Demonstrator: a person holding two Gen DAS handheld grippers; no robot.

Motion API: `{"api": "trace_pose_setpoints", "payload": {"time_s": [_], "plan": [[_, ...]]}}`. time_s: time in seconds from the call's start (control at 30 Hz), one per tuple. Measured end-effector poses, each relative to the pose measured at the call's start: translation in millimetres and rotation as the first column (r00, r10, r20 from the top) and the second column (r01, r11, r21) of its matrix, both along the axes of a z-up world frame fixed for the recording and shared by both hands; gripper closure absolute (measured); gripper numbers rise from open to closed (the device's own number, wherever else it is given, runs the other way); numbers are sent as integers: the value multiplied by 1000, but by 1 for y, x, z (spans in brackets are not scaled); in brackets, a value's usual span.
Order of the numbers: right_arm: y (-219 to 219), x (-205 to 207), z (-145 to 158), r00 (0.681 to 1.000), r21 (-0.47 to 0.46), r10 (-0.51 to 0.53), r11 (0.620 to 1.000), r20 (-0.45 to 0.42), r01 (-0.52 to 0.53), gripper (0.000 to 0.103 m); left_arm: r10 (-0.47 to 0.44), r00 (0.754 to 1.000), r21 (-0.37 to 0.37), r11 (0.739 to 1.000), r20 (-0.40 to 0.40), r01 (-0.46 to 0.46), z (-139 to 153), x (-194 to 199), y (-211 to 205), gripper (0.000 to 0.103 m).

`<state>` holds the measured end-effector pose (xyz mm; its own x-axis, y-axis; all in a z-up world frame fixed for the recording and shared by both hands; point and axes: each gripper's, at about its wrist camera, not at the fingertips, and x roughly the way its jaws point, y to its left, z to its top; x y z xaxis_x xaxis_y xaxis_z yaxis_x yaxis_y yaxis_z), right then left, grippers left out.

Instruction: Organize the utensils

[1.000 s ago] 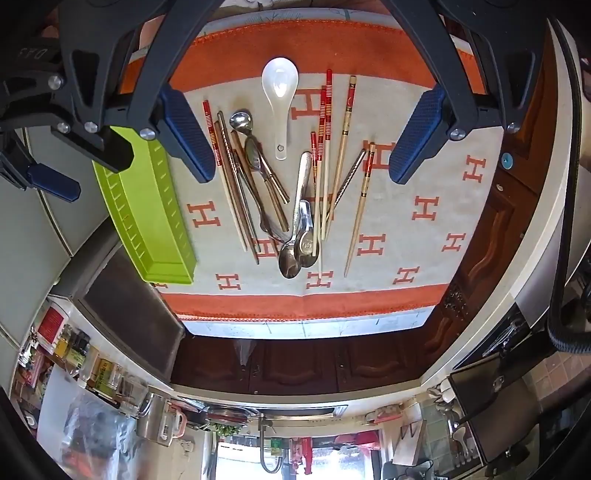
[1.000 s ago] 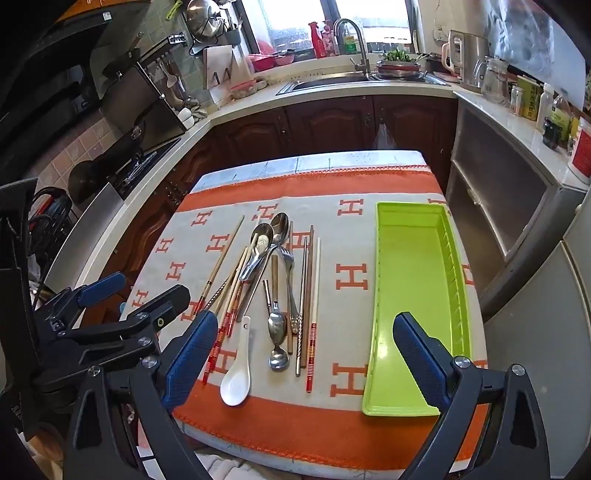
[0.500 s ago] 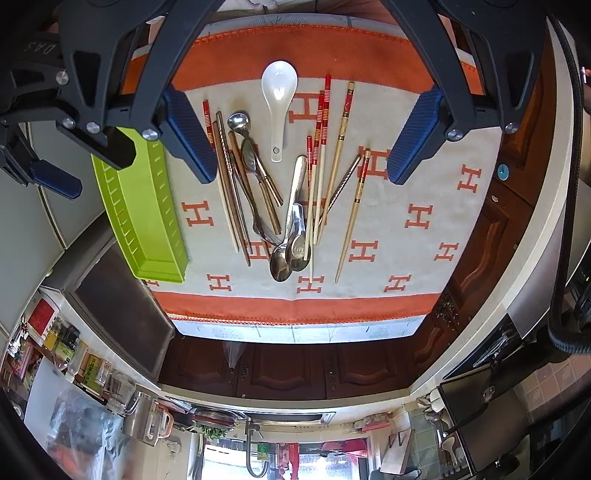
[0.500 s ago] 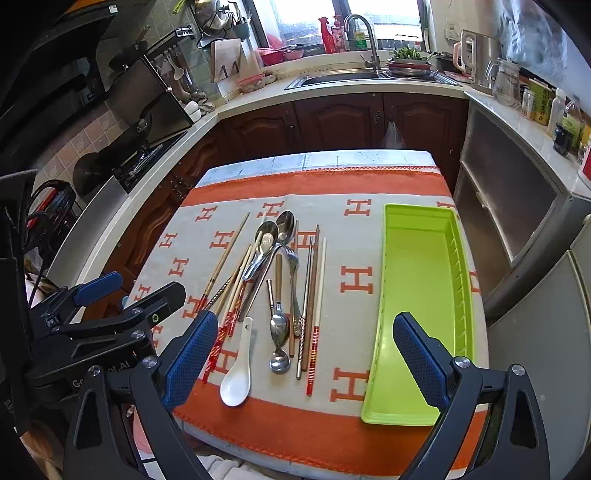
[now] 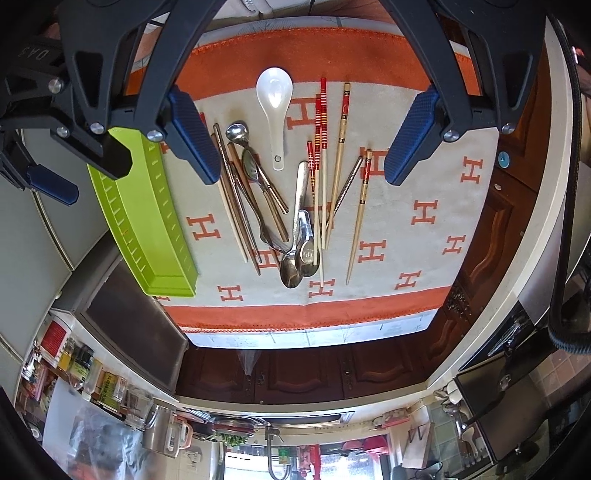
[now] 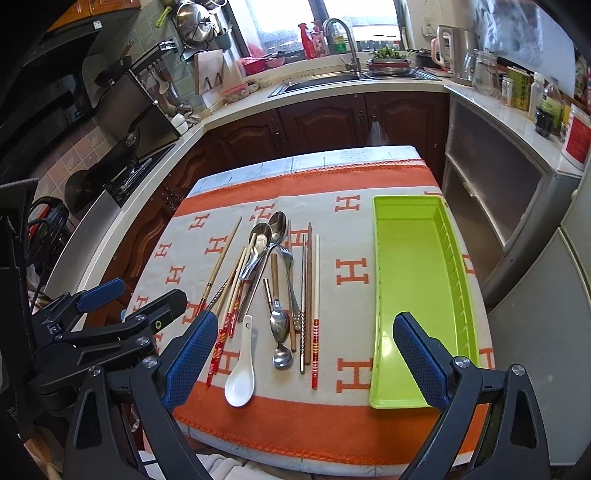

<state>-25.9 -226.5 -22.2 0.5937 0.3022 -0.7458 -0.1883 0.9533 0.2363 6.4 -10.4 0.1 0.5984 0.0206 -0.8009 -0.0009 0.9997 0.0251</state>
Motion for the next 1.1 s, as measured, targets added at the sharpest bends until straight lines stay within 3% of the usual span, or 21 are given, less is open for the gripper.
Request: {"api": "trace_pose_setpoints", "payload": {"time_s": [0.33,1.1], "plan": [[0,-11,8,998,-13,-52,999,17,53,6,-31,999,-17,999,-11,30,-4,0,4,15],[8,-26,15,999,1,-36,999,24,36,6,-18,1000,-33,999,-14,18,-4,-12,12,15]]}}
